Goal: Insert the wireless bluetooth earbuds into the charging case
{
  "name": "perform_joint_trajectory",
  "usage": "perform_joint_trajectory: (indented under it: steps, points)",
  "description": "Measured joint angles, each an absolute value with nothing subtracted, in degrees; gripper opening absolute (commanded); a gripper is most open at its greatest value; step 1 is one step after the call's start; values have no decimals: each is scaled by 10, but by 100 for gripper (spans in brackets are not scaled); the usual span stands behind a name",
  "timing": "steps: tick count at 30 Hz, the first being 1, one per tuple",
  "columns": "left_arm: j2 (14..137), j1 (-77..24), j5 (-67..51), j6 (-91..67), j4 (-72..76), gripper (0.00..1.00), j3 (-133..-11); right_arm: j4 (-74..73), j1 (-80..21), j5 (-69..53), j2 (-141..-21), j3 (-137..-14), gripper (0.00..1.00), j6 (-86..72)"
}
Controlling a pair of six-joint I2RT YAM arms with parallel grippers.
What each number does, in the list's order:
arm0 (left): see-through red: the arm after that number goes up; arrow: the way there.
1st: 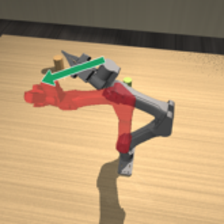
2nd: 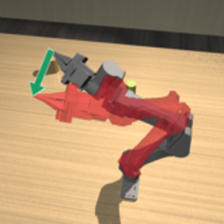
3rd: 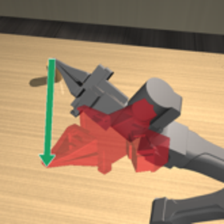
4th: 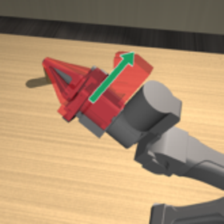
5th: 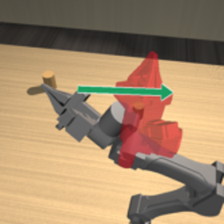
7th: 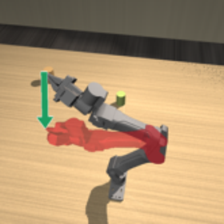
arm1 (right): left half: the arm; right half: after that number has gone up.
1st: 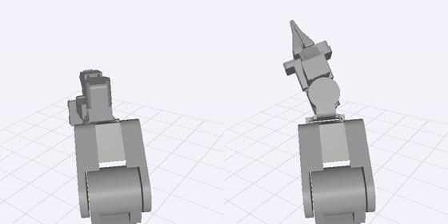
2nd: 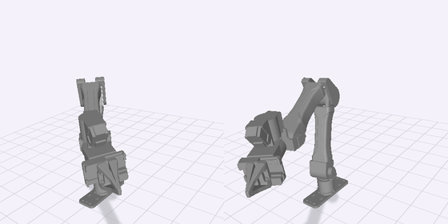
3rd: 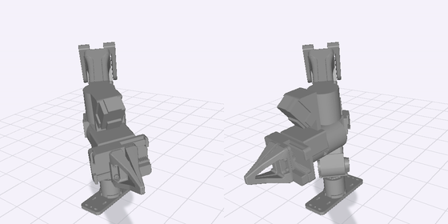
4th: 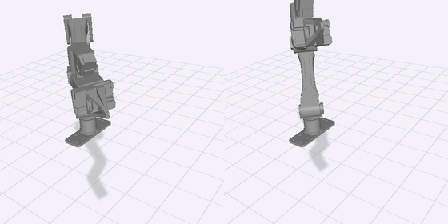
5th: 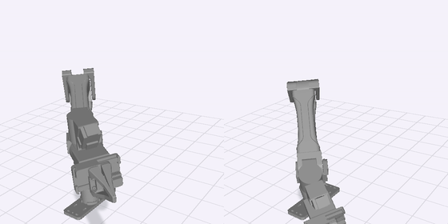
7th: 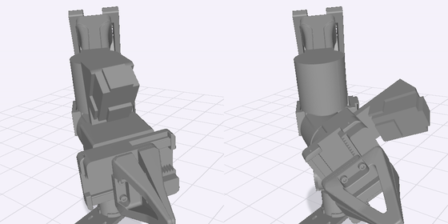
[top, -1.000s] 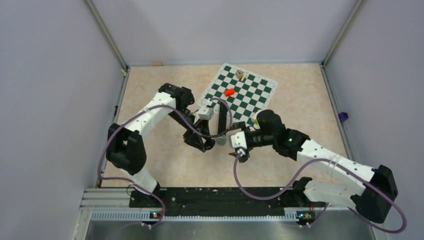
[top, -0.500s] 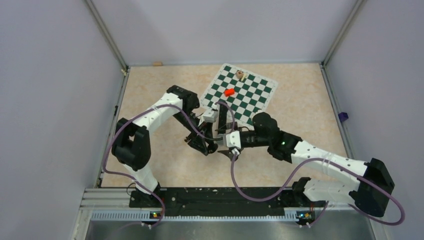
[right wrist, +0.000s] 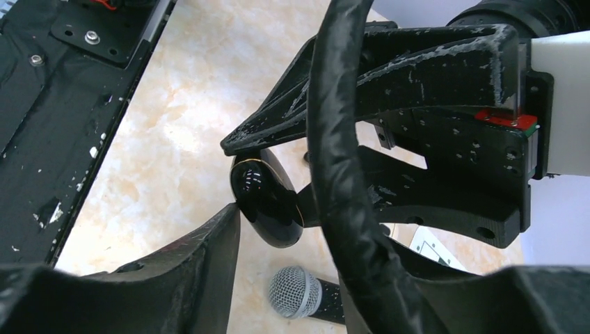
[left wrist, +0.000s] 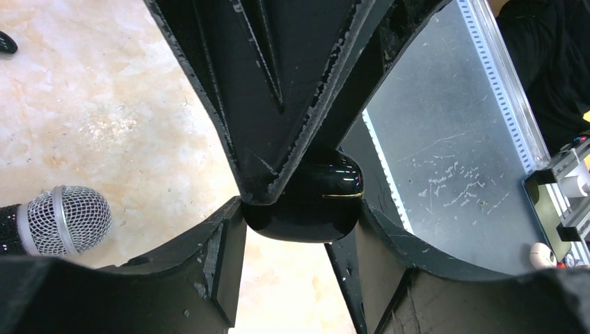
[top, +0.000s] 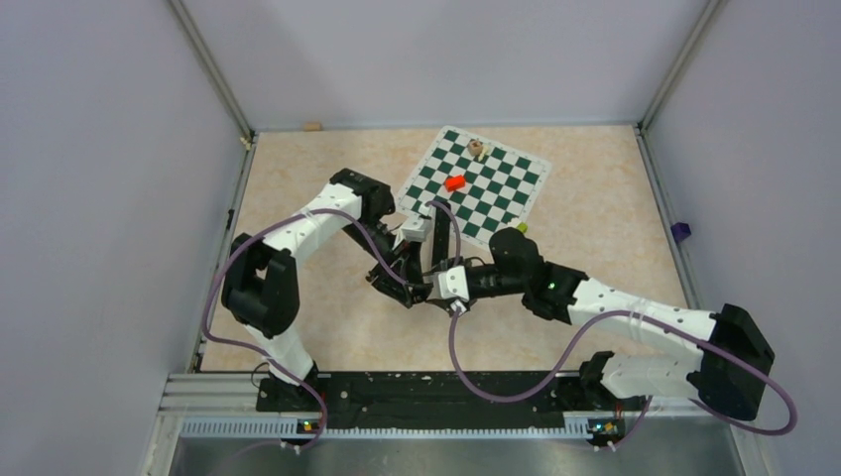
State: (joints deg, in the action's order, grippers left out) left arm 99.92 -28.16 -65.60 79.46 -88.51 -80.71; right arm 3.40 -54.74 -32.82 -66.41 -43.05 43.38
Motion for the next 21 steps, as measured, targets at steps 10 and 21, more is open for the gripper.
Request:
perform_joint_trajectory:
  steps: [10,21]
  points:
    - [999,-279,-656,795,-887,9,-807,31,-558,-328,-671,-432,45,429]
    - [999,-282,-661,795,-887,30,-801,20,-573,-314,-687,-442,0,435]
